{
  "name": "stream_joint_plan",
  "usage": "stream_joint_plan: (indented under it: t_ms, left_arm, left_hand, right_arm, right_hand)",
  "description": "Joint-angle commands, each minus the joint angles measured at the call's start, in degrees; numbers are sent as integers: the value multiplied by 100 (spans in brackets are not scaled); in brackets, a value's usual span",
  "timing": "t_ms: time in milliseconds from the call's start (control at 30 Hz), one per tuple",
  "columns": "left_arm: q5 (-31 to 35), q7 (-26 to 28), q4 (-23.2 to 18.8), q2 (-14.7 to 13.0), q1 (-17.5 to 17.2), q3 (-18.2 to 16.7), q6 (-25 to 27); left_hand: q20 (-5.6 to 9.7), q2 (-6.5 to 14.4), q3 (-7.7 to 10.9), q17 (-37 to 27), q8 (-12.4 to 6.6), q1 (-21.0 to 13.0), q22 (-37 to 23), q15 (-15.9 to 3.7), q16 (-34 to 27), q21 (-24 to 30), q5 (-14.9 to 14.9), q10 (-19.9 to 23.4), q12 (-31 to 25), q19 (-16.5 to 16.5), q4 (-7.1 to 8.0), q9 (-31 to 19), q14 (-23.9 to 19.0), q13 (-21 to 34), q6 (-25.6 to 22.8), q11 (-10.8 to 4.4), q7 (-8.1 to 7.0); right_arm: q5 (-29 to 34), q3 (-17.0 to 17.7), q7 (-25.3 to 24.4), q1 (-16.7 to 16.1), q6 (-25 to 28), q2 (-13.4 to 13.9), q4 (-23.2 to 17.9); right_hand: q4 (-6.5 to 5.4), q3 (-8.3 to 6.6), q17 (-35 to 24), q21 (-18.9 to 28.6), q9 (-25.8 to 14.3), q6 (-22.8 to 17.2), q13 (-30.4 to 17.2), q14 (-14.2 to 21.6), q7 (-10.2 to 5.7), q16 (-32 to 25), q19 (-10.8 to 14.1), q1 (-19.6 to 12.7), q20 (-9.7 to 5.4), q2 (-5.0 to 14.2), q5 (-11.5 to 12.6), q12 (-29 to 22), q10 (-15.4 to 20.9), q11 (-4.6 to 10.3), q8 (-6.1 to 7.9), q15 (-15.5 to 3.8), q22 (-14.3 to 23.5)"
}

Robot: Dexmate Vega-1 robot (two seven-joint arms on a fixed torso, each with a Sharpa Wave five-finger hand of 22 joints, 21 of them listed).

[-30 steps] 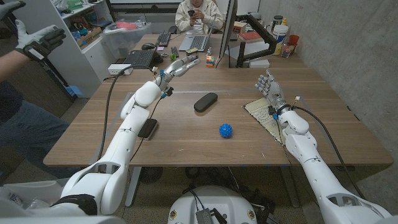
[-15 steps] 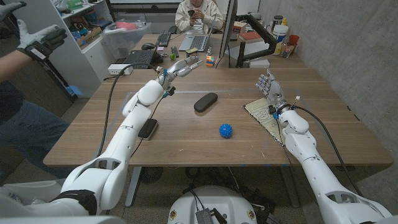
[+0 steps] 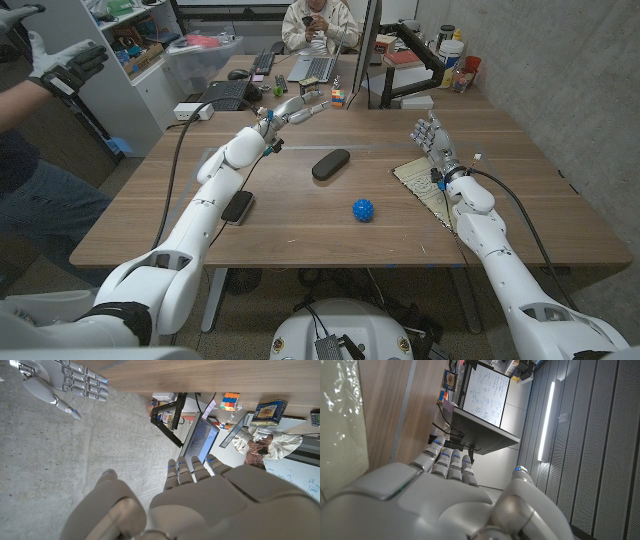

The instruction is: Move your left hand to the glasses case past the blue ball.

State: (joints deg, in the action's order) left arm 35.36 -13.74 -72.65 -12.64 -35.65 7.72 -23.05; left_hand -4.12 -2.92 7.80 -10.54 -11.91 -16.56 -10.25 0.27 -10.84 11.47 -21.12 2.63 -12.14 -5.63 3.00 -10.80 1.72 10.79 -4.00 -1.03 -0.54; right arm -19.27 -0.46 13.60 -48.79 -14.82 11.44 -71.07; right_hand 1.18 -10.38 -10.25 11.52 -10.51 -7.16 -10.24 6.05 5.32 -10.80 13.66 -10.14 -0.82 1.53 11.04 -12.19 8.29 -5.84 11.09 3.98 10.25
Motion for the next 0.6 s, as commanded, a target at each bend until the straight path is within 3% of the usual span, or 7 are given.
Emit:
stream_joint_plan:
  t_ms: [33, 600]
  left_arm:
    - [259, 86, 70, -89, 116, 192, -17]
    - [451, 66, 203, -120, 237, 434, 9]
  left_hand:
    - [-48, 5, -10, -7, -35, -78, -27, -12, -29, 24, -17, 42, -21, -27, 11, -18, -35, 28, -44, -20, -15]
    - [-64, 32, -22, -8, -28, -111, -28, -10, -24, 23, -26, 38, -12, -25, 11, -21, -38, 30, -59, -38, -41]
  right_arm:
    - [42, 9, 10, 23, -36, -29, 44]
    - [43, 28, -6, -31, 15, -16, -1]
  right_hand:
    - [-7, 33, -32, 6, -11, 7, -25, 36, -27, 7, 21, -12, 37, 51, 30, 8, 31, -17, -8, -11, 30]
    - [-3, 38, -32, 5, -11, 16, -25, 44, -40, 5, 19, -12, 38, 59, 31, 13, 28, -14, -10, -10, 30]
